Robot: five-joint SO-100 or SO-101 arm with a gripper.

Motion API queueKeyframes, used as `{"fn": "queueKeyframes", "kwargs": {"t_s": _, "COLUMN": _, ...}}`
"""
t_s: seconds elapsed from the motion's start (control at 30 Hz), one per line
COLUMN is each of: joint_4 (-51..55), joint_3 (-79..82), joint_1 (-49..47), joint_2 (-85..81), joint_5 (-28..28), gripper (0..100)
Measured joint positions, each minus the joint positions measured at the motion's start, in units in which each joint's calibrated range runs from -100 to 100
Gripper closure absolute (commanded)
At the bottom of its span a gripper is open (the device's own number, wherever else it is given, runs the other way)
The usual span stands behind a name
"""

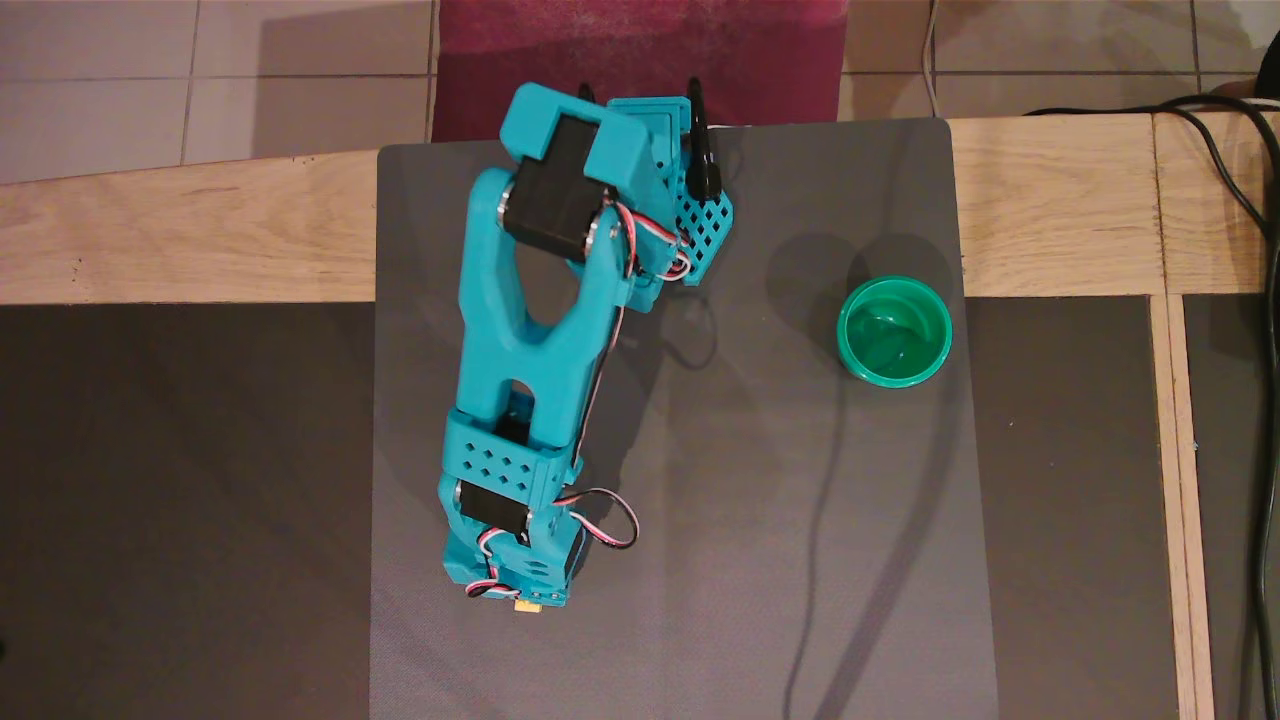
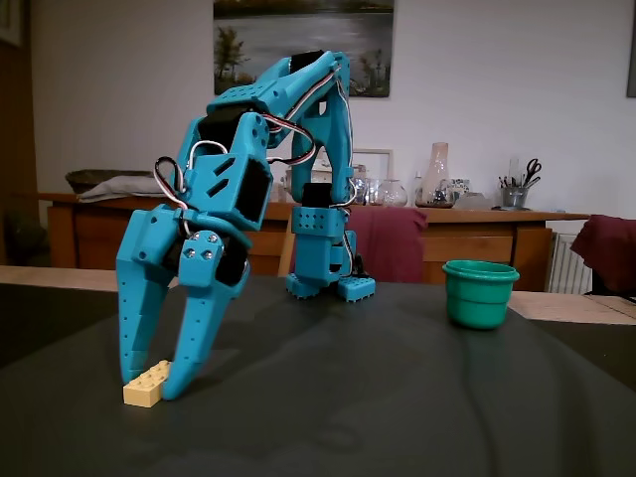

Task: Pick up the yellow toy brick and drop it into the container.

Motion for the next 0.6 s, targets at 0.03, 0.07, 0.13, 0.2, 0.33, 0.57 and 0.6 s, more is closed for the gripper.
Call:
{"fn": "queueKeyframes", "kwargs": {"t_s": 0.03, "joint_4": 0.00, "joint_3": -0.18, "joint_1": 0.00, "joint_2": 0.34, "joint_5": 0.00, "gripper": 100}}
{"fn": "queueKeyframes", "kwargs": {"t_s": 0.07, "joint_4": 0.00, "joint_3": -0.27, "joint_1": 0.00, "joint_2": 0.51, "joint_5": 0.00, "gripper": 100}}
{"fn": "queueKeyframes", "kwargs": {"t_s": 0.13, "joint_4": 0.00, "joint_3": -0.27, "joint_1": 0.00, "joint_2": 0.59, "joint_5": -0.42, "gripper": 100}}
{"fn": "queueKeyframes", "kwargs": {"t_s": 0.2, "joint_4": 0.00, "joint_3": -0.27, "joint_1": 0.00, "joint_2": 0.59, "joint_5": -1.27, "gripper": 100}}
{"fn": "queueKeyframes", "kwargs": {"t_s": 0.33, "joint_4": 1.06, "joint_3": -0.36, "joint_1": -0.74, "joint_2": -0.42, "joint_5": -4.18, "gripper": 100}}
{"fn": "queueKeyframes", "kwargs": {"t_s": 0.57, "joint_4": 25.78, "joint_3": -9.52, "joint_1": -11.28, "joint_2": -13.00, "joint_5": -14.44, "gripper": 100}}
{"fn": "queueKeyframes", "kwargs": {"t_s": 0.6, "joint_4": 29.48, "joint_3": -11.87, "joint_1": -13.14, "joint_2": -14.11, "joint_5": -15.65, "gripper": 100}}
